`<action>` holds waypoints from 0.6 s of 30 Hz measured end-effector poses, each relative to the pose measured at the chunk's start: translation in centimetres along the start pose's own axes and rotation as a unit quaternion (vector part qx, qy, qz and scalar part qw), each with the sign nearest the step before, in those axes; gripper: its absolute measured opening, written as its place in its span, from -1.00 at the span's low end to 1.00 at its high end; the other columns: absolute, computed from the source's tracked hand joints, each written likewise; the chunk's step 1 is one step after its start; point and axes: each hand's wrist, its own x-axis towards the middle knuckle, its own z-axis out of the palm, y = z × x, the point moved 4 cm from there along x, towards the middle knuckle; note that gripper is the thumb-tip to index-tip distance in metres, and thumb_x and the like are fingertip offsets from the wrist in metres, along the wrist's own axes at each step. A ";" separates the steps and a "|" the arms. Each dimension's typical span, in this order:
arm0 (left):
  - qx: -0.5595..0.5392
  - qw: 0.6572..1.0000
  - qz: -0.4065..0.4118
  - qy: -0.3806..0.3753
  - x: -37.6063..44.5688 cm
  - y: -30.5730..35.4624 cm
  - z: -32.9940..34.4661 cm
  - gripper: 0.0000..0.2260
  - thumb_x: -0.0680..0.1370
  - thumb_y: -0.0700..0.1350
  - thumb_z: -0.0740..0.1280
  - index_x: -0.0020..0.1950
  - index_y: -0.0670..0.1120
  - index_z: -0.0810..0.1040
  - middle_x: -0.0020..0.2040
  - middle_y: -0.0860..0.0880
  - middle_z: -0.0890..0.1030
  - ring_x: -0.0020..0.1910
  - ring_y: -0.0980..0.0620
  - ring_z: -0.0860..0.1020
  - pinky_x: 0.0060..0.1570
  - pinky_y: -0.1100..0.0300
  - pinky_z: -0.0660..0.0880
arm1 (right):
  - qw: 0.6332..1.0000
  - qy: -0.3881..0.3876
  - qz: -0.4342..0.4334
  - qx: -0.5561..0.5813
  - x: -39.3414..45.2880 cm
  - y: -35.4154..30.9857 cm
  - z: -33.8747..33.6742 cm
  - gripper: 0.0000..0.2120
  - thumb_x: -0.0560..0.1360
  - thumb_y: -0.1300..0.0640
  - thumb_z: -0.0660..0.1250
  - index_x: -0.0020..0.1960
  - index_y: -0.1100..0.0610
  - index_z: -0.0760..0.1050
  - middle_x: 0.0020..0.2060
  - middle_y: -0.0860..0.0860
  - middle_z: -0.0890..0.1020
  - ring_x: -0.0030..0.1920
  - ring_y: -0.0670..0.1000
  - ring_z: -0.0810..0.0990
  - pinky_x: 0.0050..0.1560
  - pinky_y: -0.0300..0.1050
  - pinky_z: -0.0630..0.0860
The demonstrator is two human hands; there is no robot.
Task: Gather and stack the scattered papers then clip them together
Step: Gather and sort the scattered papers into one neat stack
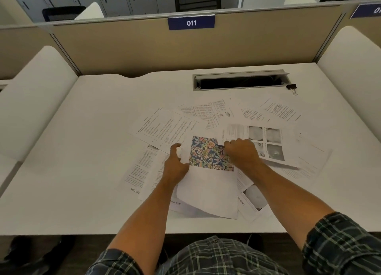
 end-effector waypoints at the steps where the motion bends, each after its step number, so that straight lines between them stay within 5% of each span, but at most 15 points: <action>1: -0.006 1.000 0.001 -0.004 0.3 0.0 -0.2 -0.46 0.53 -0.28 0.36 0.45 0.07 0.35 0.03 -0.15 0.64 -0.12 0.00 0.60 -0.32 0.23 0.49 | 0.997 0.075 -0.023 0.022 -0.4 -0.2 -0.7 -0.86 0.36 0.29 0.58 -0.13 0.24 0.66 -0.35 0.13 0.69 -0.41 0.14 0.65 -0.39 -0.07 0.56; 3: -0.024 1.000 -0.009 -0.004 0.9 -0.1 -0.7 -0.54 0.50 -0.33 0.29 0.34 0.03 0.54 0.13 -0.15 0.66 -0.03 -0.07 0.64 -0.10 0.06 0.64 | 0.974 0.197 -0.075 0.086 -1.6 -0.9 -1.4 -0.77 0.32 0.34 0.56 -0.03 0.26 0.70 -0.31 0.15 0.73 -0.47 0.14 0.64 -0.46 -0.08 0.55; 6: -0.054 0.998 -0.029 0.013 1.8 -0.5 -1.4 -0.54 0.46 -0.36 0.22 0.24 -0.03 0.67 0.24 -0.09 0.65 0.15 -0.10 0.62 0.22 -0.09 0.59 | 0.946 0.247 -0.128 0.168 -4.3 -1.7 -0.8 -0.73 0.46 0.33 0.36 0.10 0.17 0.71 -0.14 0.07 0.77 -0.47 0.09 0.63 -0.52 -0.14 0.48; 11: -0.177 0.978 -0.098 0.042 3.3 -1.0 -2.0 -0.69 0.46 -0.39 0.30 -0.06 -0.05 0.74 0.05 -0.07 0.72 0.03 -0.05 0.65 0.11 0.04 0.62 | 0.925 0.182 -0.177 0.283 -6.9 -2.3 1.1 -0.73 0.38 0.34 0.57 0.03 0.13 0.71 -0.07 0.02 0.77 -0.28 0.07 0.72 -0.41 -0.14 0.60; 14: -0.296 0.942 -0.156 0.018 3.7 -1.2 -1.6 -0.89 0.54 -0.22 0.41 -0.05 -0.21 0.73 0.05 -0.19 0.71 -0.06 -0.09 0.66 -0.12 0.05 0.65 | 0.910 0.148 -0.197 0.333 -7.3 -2.4 1.0 -0.81 0.46 0.28 0.47 0.06 0.13 0.66 -0.01 0.03 0.76 -0.15 0.08 0.73 -0.26 -0.10 0.64; 15: -0.303 0.940 -0.157 0.014 3.9 -1.1 -1.4 -0.81 0.60 -0.12 0.39 -0.08 -0.21 0.73 0.04 -0.19 0.71 -0.09 -0.07 0.65 -0.20 0.09 0.61 | 0.905 0.145 -0.201 0.346 -7.5 -2.3 0.9 -0.84 0.49 0.25 0.40 0.07 0.13 0.63 -0.02 0.04 0.75 -0.15 0.10 0.72 -0.25 -0.08 0.65; 18: -0.224 0.968 -0.110 0.022 4.5 -0.8 -1.4 -0.68 0.58 0.13 0.44 -0.09 -0.13 0.73 0.02 -0.10 0.71 0.05 -0.15 0.64 0.07 0.02 0.59 | 0.892 0.139 -0.208 0.376 -7.9 -2.2 0.5 -0.85 0.49 0.20 0.31 0.04 0.13 0.56 -0.07 0.07 0.73 -0.18 0.13 0.70 -0.26 -0.02 0.64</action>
